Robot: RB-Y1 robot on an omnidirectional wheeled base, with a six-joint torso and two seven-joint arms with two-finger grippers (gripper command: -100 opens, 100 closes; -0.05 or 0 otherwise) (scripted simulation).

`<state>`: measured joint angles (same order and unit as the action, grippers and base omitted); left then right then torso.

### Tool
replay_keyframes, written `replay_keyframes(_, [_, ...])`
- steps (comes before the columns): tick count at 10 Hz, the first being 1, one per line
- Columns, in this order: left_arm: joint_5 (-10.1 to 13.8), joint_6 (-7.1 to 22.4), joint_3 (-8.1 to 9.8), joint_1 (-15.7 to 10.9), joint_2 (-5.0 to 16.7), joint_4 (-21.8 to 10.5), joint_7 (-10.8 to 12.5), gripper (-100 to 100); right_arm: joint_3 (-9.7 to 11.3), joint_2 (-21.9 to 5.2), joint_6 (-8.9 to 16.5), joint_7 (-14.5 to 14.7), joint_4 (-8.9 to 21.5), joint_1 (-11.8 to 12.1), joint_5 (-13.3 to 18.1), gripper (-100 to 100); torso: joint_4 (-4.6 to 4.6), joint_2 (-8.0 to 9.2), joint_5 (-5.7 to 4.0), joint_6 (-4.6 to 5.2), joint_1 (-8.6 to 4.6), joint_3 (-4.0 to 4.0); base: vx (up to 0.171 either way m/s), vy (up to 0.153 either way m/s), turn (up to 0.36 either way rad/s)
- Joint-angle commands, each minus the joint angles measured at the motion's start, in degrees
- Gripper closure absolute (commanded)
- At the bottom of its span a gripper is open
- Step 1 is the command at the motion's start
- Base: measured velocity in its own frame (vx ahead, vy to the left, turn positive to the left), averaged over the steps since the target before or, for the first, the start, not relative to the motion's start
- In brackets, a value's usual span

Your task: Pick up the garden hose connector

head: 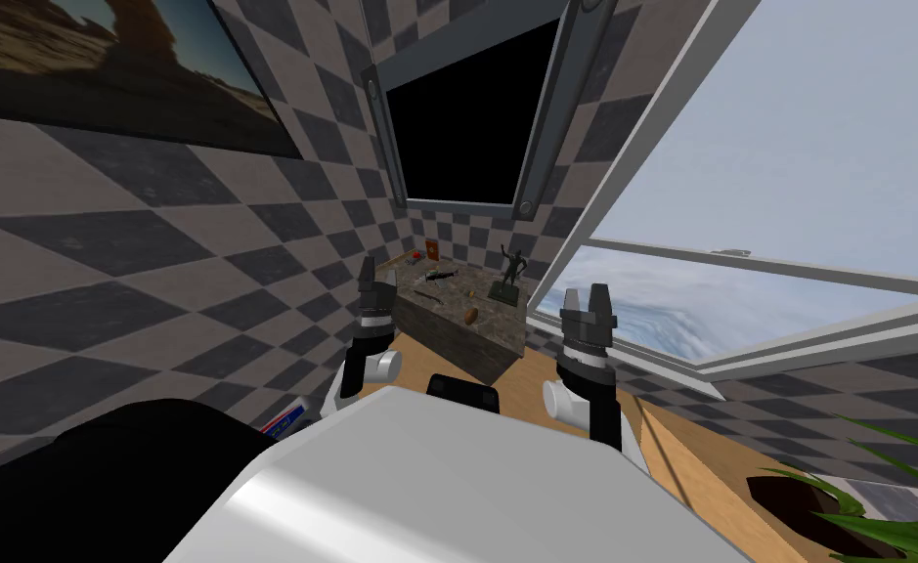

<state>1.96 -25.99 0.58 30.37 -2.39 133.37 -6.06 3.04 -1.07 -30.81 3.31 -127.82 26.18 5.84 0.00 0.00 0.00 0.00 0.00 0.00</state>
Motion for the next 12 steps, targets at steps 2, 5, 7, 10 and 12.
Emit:
replay_keyframes(2, [0.00, 0.00, 0.00, -0.01, 0.00, 0.00, 0.00, 0, -0.34, -3.90, -0.23, 0.59, 1.54, 0.19, 0.06, -100, 0.02, 0.15, 0.00, -0.01, 0.00, 0.08, -0.072, -0.004, 0.088])
replay_keyframes(5, [0.00, 0.00, 0.00, -0.01, 0.00, 0.00, 0.00, 0, -0.89, -8.81, -0.58, 1.71, 4.47, 0.51, 0.58, -100, 0.09, 0.40, -0.02, 0.00, -0.10, 0.23, -0.105, -0.019, 0.091])
replay_keyframes(7, [0.00, 0.00, 0.00, -0.01, 0.00, 0.00, 0.00, 0, -1.25, -12.23, -0.87, 2.75, 7.27, 0.76, 1.35, -100, 0.10, 0.45, -0.02, -0.01, -0.10, 0.26, -0.123, -0.017, 0.101])
replay_keyframes(10, [0.00, 0.00, 0.00, -0.01, 0.00, 0.00, 0.00, 0, -1.40, -16.84, -1.22, 3.97, 10.70, 1.05, 2.59, -100, 0.06, 0.27, -0.01, 0.00, -0.04, 0.16, -0.073, 0.006, 0.084])
replay_keyframes(12, [0.00, 0.00, 0.00, 0.00, 0.00, 0.00, 0.00, 0, -1.38, -19.93, -1.41, 4.63, 12.65, 1.19, 3.39, -100, 0.06, 0.23, 0.00, 0.01, 0.02, 0.14, -0.053, 0.027, 0.060])
